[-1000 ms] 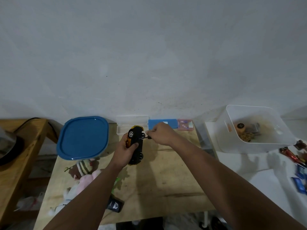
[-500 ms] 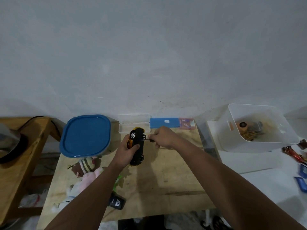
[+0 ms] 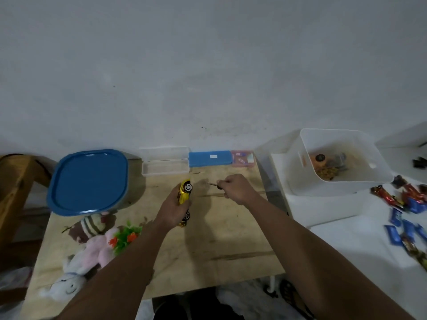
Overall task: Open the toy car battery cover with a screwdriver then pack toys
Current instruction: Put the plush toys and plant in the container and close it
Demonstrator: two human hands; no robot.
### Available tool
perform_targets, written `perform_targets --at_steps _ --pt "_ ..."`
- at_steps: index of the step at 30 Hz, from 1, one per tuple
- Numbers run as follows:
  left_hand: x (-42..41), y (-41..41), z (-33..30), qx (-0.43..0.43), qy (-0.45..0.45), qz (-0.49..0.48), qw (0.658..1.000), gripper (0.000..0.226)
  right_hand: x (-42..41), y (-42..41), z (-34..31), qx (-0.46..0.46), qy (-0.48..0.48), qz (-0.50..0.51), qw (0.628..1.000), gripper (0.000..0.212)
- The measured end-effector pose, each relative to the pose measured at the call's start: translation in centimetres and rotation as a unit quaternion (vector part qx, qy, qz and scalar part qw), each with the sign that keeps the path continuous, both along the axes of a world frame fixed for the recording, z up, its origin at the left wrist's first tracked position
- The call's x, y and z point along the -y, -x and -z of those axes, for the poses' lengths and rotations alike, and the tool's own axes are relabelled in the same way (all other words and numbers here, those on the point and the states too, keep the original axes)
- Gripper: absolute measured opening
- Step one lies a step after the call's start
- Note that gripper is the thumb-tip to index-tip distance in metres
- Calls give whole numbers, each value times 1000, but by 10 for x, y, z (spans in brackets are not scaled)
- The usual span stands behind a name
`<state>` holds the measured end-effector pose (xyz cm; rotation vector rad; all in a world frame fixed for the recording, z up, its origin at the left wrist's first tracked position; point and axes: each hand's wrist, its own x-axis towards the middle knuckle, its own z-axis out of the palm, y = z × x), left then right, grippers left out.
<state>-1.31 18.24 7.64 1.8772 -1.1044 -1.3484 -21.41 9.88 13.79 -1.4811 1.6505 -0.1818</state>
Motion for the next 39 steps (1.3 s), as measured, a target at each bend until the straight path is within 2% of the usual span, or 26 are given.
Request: perform_targets --at_steps 4,7,12,25,33,39 --pt "2 21 27 156 -35 50 986 73 -1 15 24 -25 -1 1 1000 38" --pt "2 39 36 278 -49 79 956 74 -1 24 39 -35 18 8 999 38" --pt "1 58 48 381 -72 90 918 78 2 30 53 -32 38 17 999 34" --pt "1 77 66 460 -105 105 876 77 10 21 67 -14 60 2 998 32" --pt "9 77 63 455 -118 126 874 82 7 13 69 -32 70 -8 997 35" --pt "11 66 60 400 -115 121 901 92 10 3 62 -33 68 -23 997 34"
